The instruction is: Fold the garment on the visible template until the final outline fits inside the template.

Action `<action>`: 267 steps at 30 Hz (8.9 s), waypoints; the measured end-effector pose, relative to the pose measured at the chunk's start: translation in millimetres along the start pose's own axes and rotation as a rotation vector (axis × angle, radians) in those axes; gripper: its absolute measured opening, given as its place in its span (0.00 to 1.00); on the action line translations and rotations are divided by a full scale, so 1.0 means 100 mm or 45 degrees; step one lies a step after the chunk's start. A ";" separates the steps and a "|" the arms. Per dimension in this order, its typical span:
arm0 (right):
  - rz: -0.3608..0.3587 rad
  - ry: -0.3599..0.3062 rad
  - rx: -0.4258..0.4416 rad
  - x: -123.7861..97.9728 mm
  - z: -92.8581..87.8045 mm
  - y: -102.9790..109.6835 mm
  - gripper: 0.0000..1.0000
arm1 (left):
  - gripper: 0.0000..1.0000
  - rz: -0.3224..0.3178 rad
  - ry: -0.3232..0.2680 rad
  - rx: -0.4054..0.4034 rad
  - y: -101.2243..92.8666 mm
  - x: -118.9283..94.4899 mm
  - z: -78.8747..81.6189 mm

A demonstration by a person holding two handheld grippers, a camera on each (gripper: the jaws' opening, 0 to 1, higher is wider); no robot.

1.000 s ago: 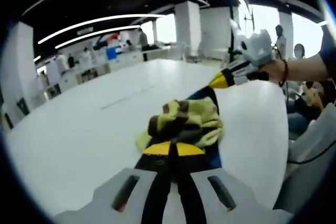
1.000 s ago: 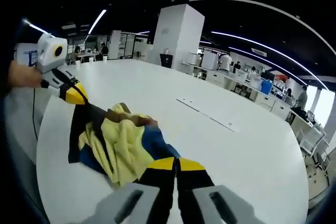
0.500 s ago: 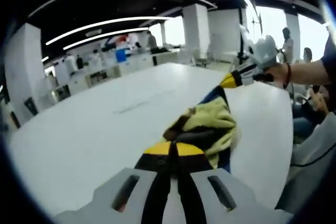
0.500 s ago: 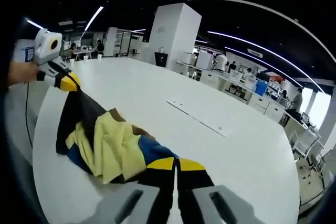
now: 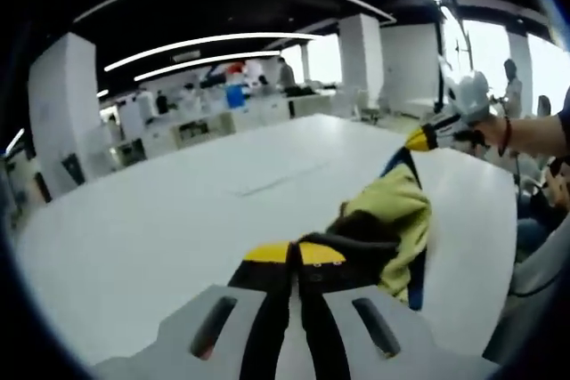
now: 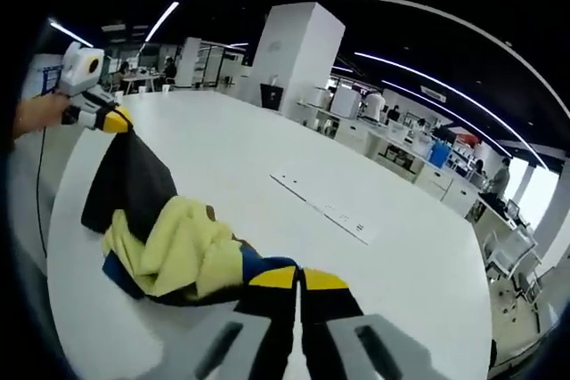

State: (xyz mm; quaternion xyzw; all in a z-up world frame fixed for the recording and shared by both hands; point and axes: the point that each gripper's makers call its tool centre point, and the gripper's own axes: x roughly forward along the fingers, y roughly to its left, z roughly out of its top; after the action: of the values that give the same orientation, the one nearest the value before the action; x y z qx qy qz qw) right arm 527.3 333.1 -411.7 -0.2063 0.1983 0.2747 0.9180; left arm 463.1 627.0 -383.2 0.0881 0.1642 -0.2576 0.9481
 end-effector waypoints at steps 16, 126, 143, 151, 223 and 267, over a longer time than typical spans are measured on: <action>-0.023 0.013 0.055 0.31 0.18 -0.39 0.00 | 0.00 0.205 -0.070 -0.184 0.82 0.08 0.04; 0.111 0.198 0.745 0.25 -0.80 1.00 0.45 | 0.70 -0.183 0.001 -0.047 -0.50 0.33 -0.51; 0.167 0.094 0.875 0.27 -0.77 1.31 0.05 | 0.52 -0.314 0.066 -0.030 -0.97 0.57 -0.77; 0.179 0.056 1.026 0.26 -0.71 1.43 0.04 | 0.40 -0.352 0.100 -0.039 -1.12 0.71 -0.85; -0.380 0.098 0.693 -0.82 -1.20 -0.62 0.00 | 0.00 -0.257 0.104 -0.115 -1.08 0.56 -0.51; -0.608 0.465 0.617 -1.30 -1.96 -1.81 0.00 | 0.00 -0.211 0.144 -0.239 -0.87 0.55 -0.51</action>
State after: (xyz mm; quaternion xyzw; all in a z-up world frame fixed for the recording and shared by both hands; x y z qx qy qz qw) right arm 483.9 44.1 -464.8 -0.0691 0.3641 -0.0430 0.9278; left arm 449.5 540.6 -457.1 -0.0005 0.2477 -0.3130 0.9169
